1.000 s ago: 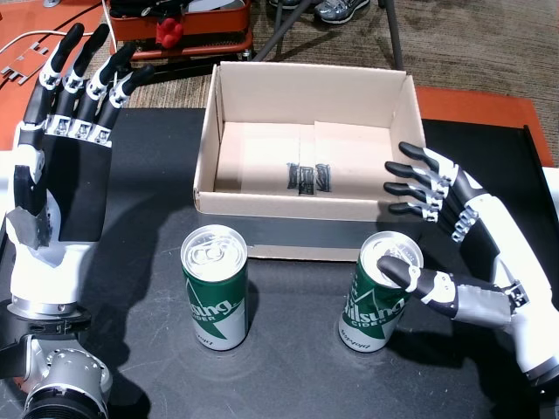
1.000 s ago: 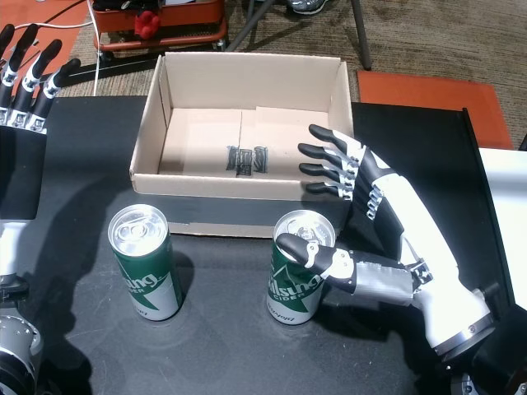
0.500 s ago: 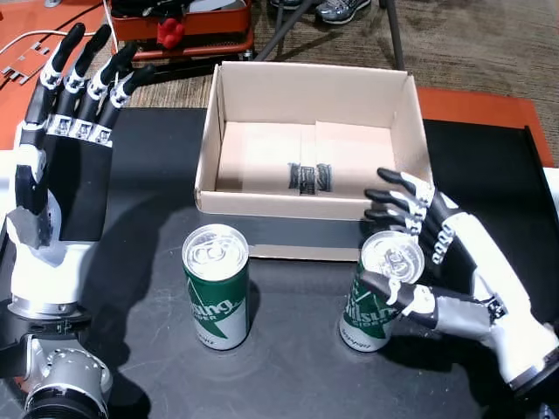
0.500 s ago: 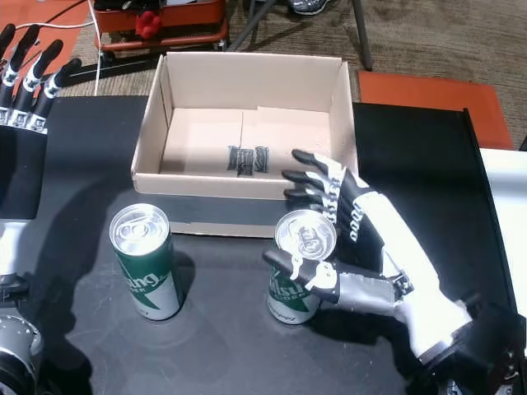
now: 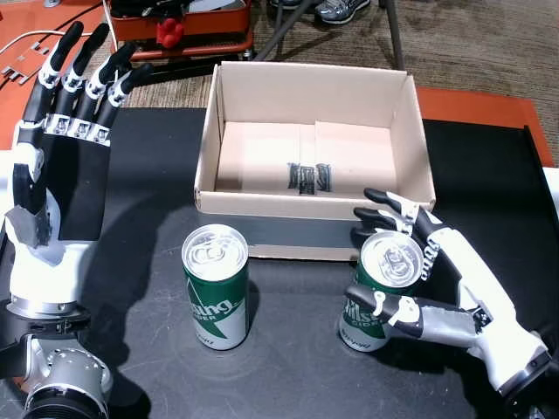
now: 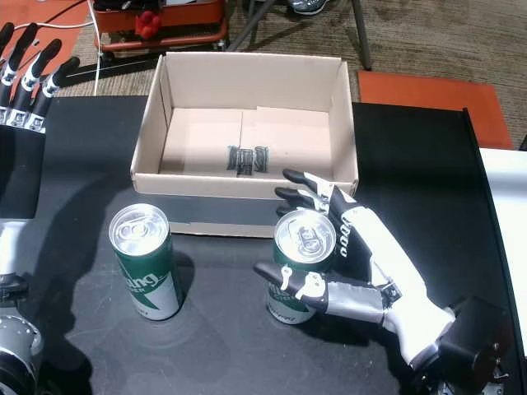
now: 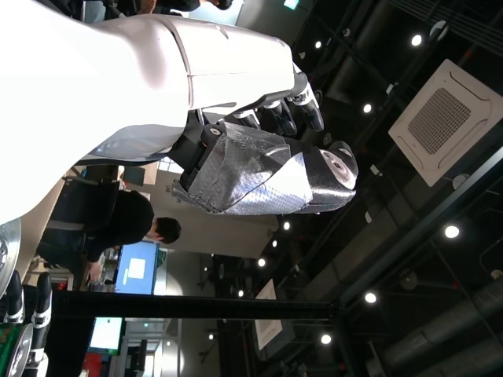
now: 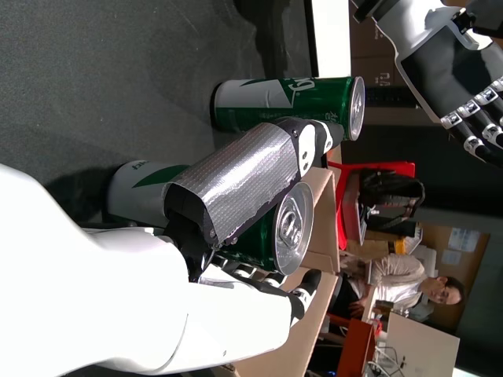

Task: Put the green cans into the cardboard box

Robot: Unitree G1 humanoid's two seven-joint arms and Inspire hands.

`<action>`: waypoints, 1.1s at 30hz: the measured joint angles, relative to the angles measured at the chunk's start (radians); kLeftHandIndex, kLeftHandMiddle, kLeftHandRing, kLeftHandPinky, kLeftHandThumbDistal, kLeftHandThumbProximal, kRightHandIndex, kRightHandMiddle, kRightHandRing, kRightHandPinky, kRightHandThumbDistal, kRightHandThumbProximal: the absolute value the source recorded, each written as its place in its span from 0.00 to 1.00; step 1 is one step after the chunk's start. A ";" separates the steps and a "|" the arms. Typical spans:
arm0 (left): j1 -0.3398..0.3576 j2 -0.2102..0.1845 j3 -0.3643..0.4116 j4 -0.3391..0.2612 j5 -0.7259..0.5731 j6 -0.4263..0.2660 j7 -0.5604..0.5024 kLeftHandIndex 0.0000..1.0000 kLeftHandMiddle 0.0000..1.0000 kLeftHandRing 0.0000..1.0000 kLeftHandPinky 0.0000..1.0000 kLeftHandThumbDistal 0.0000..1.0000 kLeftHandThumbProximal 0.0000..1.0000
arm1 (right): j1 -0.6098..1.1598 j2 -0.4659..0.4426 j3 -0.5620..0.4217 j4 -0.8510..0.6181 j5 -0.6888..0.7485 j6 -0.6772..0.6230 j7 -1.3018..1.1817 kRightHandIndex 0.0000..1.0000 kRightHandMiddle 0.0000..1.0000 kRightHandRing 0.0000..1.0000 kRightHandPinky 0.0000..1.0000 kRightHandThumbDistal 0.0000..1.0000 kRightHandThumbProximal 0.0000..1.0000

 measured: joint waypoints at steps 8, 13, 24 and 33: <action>0.000 0.000 0.000 0.000 0.000 0.000 0.000 0.73 0.80 0.86 0.85 0.36 0.70 | -0.026 0.007 -0.003 0.040 0.002 0.006 0.011 0.77 0.81 0.86 0.91 1.00 0.29; 0.000 0.000 0.000 0.000 0.000 0.002 0.000 0.74 0.80 0.86 0.85 0.34 0.69 | -0.043 0.012 -0.004 0.070 0.001 0.007 0.011 0.77 0.80 0.84 0.89 1.00 0.29; 0.000 -0.002 -0.001 -0.011 0.000 0.002 0.000 0.73 0.79 0.85 0.85 0.35 0.71 | -0.078 0.023 -0.002 0.128 -0.011 0.003 0.022 0.76 0.80 0.82 0.86 1.00 0.30; 0.000 -0.007 0.000 -0.024 -0.001 0.010 0.005 0.72 0.79 0.85 0.84 0.36 0.68 | -0.090 0.023 0.029 0.170 -0.130 -0.036 -0.093 0.69 0.75 0.79 0.81 1.00 0.38</action>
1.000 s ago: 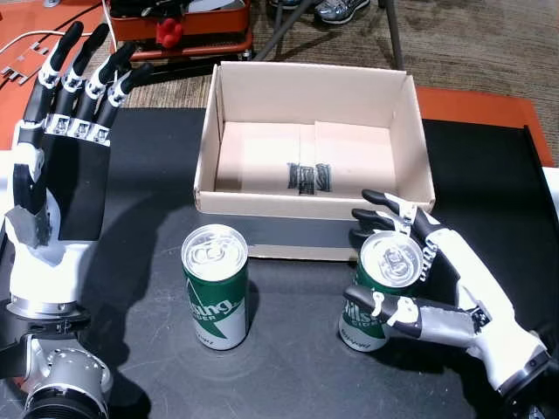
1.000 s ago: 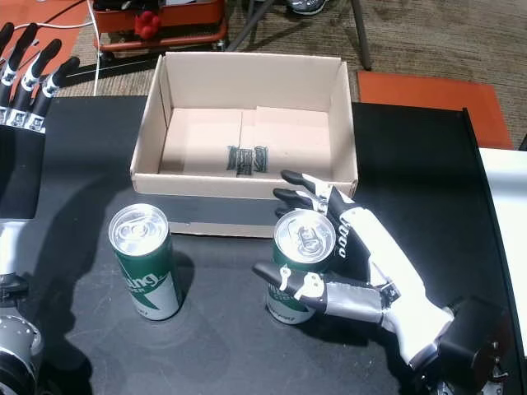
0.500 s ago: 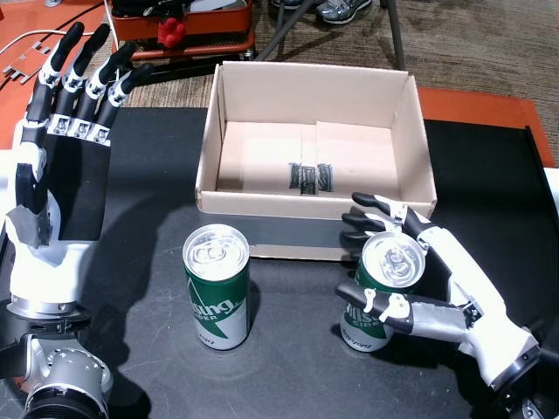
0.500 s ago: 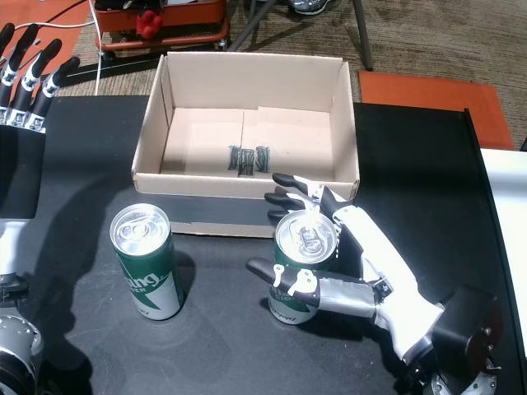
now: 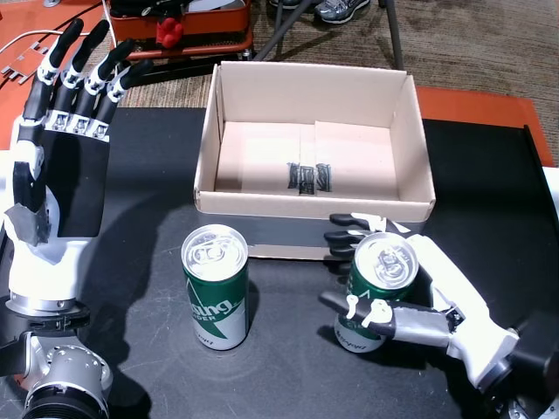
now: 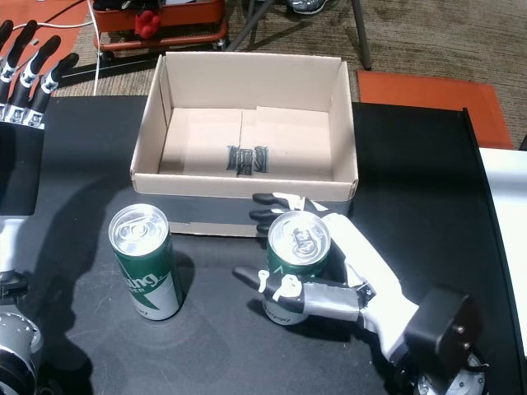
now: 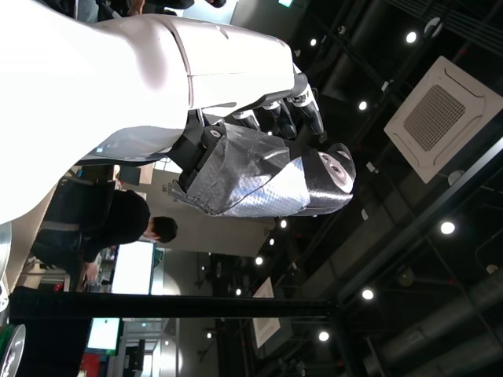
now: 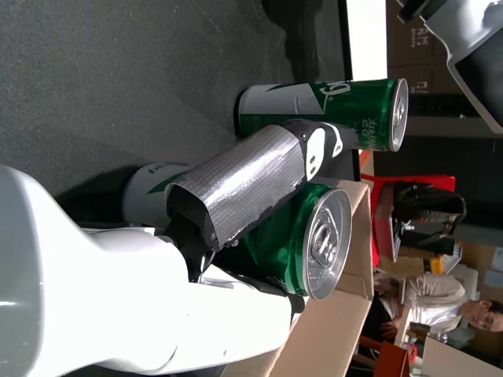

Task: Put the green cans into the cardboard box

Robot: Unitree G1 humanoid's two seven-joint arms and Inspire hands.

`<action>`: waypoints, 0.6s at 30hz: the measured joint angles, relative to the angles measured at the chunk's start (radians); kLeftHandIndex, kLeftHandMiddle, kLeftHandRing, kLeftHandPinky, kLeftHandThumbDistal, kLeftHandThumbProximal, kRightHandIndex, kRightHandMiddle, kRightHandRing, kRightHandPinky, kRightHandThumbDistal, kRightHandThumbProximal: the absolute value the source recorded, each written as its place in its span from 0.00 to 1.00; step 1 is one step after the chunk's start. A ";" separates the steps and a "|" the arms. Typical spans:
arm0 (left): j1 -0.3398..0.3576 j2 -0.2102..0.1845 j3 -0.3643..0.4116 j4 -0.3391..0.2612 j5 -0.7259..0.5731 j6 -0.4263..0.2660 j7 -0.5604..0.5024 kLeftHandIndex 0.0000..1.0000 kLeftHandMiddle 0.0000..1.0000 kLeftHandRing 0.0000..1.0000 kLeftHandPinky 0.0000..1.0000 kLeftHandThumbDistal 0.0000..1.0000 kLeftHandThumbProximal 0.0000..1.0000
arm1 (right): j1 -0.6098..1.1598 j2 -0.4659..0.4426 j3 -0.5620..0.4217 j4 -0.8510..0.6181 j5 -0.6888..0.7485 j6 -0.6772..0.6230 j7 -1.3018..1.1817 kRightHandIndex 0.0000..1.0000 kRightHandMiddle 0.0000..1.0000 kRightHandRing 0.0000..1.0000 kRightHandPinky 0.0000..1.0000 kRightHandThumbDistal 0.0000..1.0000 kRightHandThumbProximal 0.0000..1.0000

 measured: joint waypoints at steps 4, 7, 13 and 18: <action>0.000 0.000 0.000 -0.002 0.000 0.004 0.000 0.72 0.78 0.85 0.84 0.36 0.67 | -0.010 0.011 0.002 0.020 0.000 -0.008 0.004 0.70 0.76 0.80 0.81 1.00 0.35; 0.000 0.000 0.001 -0.004 -0.002 0.011 0.000 0.72 0.78 0.85 0.84 0.37 0.67 | -0.018 0.021 0.001 0.041 0.010 -0.012 0.039 0.71 0.77 0.82 0.82 1.00 0.31; 0.000 0.000 0.001 -0.004 -0.002 0.013 0.000 0.72 0.78 0.85 0.84 0.36 0.68 | -0.021 0.026 0.001 0.044 0.016 0.020 0.065 0.69 0.77 0.83 0.83 1.00 0.29; 0.000 -0.004 0.001 -0.006 -0.001 0.009 0.004 0.71 0.78 0.85 0.84 0.37 0.69 | -0.021 0.026 0.000 0.043 0.021 0.035 0.069 0.71 0.78 0.84 0.84 1.00 0.27</action>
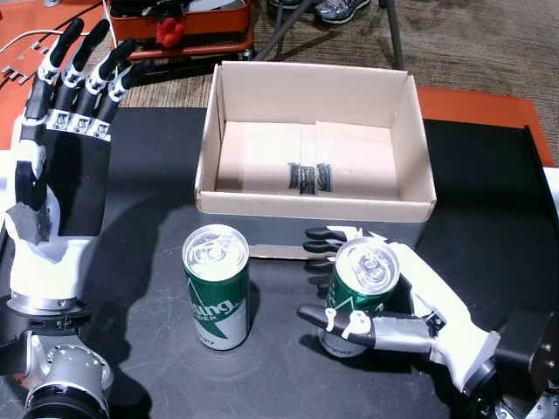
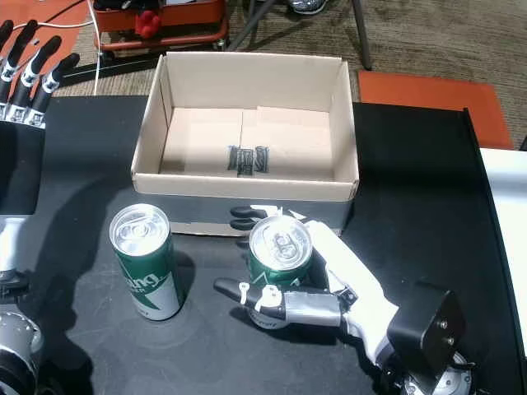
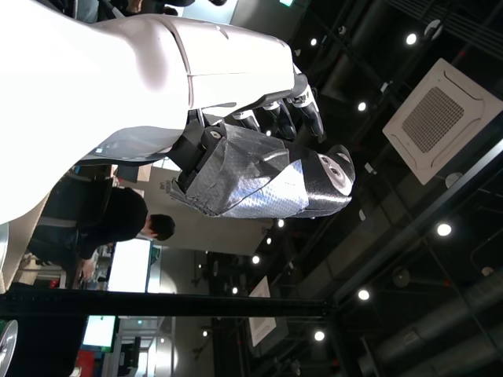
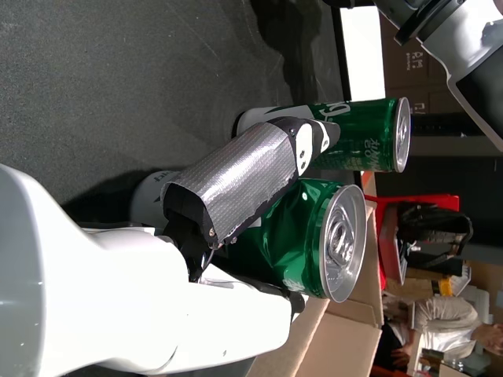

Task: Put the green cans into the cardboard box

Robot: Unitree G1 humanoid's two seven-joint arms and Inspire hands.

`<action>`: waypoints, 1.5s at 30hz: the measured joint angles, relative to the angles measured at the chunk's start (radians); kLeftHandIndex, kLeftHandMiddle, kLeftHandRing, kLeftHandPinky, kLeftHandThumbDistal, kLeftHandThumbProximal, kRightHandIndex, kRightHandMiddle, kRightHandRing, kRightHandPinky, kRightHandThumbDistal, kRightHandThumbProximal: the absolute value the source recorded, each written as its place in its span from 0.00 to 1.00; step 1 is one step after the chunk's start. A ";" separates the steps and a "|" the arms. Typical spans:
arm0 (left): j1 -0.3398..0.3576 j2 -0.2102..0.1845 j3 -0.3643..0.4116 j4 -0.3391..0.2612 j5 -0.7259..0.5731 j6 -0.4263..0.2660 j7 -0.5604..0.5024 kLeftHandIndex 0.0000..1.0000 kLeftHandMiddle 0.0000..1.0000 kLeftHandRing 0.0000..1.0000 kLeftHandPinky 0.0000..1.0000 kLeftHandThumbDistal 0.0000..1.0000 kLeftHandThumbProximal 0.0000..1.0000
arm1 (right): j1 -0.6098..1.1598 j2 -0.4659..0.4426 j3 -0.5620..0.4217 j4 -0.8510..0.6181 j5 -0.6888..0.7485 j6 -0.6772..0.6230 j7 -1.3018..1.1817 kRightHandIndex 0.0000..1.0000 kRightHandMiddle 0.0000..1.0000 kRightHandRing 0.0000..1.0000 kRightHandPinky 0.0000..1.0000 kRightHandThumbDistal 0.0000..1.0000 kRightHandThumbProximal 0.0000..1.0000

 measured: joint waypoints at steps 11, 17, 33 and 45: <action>0.000 -0.003 0.000 -0.002 -0.002 0.002 0.000 0.71 0.77 0.84 0.84 0.36 0.68 | -0.001 0.005 0.001 -0.001 -0.002 0.022 -0.006 0.74 0.79 0.83 0.85 1.00 0.28; 0.000 -0.003 0.002 -0.002 -0.008 0.006 -0.002 0.71 0.77 0.83 0.83 0.35 0.67 | -0.004 0.012 0.004 0.002 -0.008 0.025 -0.005 0.75 0.80 0.85 0.87 1.00 0.27; 0.000 -0.008 0.004 -0.007 -0.011 0.004 -0.002 0.70 0.76 0.83 0.83 0.33 0.73 | -0.009 0.024 -0.007 0.035 0.002 0.027 0.009 0.73 0.79 0.83 0.84 1.00 0.25; 0.001 -0.010 0.006 -0.015 -0.012 0.003 -0.002 0.71 0.76 0.83 0.83 0.32 0.74 | -0.022 0.039 -0.027 0.059 0.002 0.016 -0.003 0.71 0.75 0.79 0.82 1.00 0.26</action>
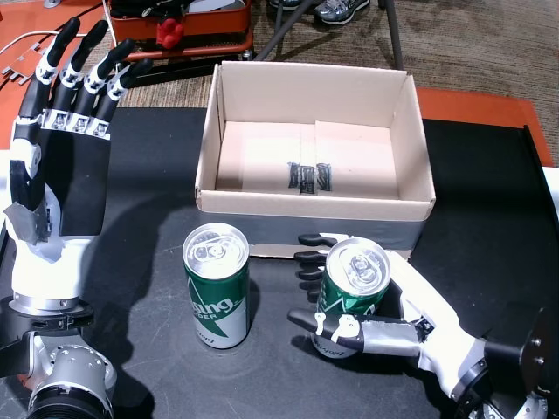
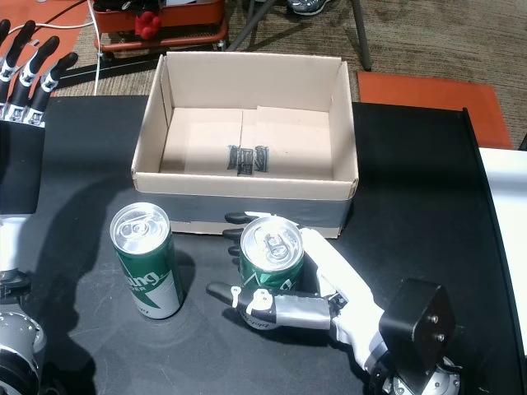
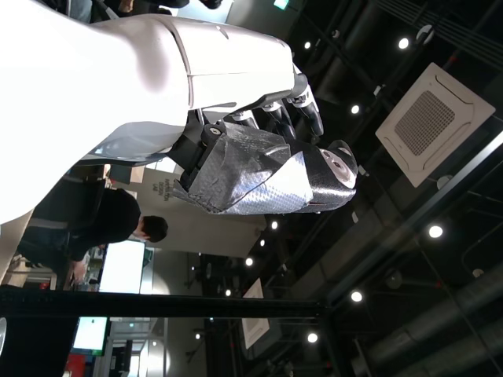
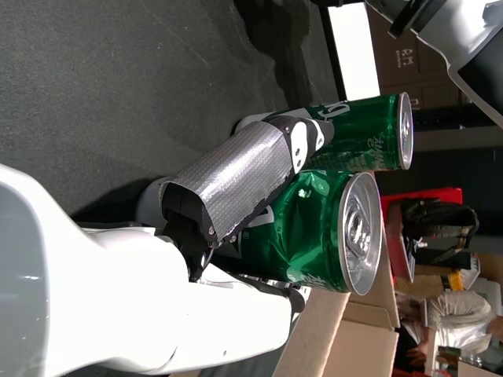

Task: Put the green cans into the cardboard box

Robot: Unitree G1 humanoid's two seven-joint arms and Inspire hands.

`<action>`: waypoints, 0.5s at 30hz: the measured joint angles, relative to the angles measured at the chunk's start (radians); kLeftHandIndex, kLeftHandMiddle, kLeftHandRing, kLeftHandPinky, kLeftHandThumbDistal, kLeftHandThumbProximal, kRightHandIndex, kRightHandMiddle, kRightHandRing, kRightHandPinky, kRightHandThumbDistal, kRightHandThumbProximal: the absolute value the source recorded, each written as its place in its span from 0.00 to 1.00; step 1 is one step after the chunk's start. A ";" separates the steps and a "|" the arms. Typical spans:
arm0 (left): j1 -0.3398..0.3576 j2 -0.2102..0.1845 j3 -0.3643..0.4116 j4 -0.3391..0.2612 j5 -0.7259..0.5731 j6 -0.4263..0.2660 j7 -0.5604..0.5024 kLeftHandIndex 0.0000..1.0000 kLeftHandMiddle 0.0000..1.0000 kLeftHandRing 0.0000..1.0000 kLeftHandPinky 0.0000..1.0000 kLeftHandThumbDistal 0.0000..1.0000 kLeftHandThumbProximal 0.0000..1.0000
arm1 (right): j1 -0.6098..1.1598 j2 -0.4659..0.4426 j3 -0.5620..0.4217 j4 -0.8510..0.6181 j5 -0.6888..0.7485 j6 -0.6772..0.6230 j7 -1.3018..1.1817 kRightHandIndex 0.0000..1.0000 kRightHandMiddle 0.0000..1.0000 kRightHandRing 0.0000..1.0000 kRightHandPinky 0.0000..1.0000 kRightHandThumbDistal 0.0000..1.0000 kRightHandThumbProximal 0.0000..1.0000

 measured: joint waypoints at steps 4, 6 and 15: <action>0.003 0.000 0.000 -0.006 0.000 0.000 0.000 0.70 0.76 0.83 0.84 0.32 0.75 | -0.001 0.003 -0.001 0.008 0.000 -0.001 -0.003 0.70 0.74 0.77 0.81 1.00 0.23; 0.005 0.000 0.000 -0.007 0.000 -0.003 0.000 0.70 0.76 0.83 0.84 0.32 0.76 | -0.001 0.005 -0.002 0.010 0.000 -0.001 -0.006 0.69 0.74 0.77 0.80 1.00 0.21; 0.005 -0.003 0.003 -0.010 -0.003 -0.006 -0.001 0.71 0.77 0.84 0.84 0.29 0.75 | -0.001 0.015 -0.009 0.014 0.005 -0.001 -0.005 0.70 0.73 0.76 0.75 1.00 0.19</action>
